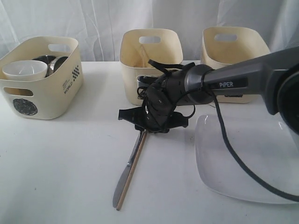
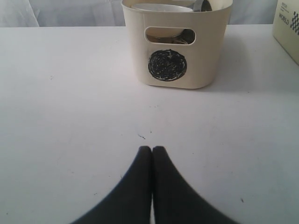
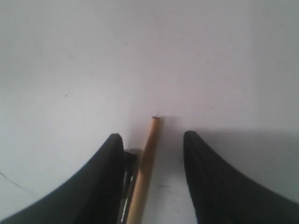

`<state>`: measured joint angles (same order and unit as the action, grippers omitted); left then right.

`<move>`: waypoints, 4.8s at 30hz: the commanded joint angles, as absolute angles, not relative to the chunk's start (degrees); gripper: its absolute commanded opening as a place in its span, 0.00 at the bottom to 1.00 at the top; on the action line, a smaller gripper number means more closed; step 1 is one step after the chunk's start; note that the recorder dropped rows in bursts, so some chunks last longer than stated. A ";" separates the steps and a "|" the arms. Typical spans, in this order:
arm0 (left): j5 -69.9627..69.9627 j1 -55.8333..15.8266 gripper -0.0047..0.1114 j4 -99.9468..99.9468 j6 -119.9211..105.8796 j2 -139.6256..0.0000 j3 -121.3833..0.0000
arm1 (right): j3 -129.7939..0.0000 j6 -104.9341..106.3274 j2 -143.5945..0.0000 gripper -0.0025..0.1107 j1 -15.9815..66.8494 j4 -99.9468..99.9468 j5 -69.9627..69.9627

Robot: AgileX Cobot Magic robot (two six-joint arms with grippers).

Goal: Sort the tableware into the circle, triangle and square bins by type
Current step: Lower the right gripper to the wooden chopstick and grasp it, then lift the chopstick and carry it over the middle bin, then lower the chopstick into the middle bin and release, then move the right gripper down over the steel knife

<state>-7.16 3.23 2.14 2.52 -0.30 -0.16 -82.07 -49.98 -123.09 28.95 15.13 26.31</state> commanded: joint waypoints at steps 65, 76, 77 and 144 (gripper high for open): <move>-7.33 3.26 0.04 2.35 2.74 0.00 0.00 | -60.81 -43.61 -112.97 0.02 32.12 7.51 22.02; -7.33 3.26 0.04 2.35 2.74 0.00 0.00 | -60.69 -43.60 -89.64 0.02 21.78 12.40 1.91; -7.33 3.26 0.04 2.35 2.74 0.00 0.00 | -61.18 -43.60 -89.39 0.02 20.06 12.40 0.00; -7.33 3.26 0.04 2.35 2.74 0.00 0.00 | -87.21 -17.37 -113.05 0.38 35.48 6.05 39.65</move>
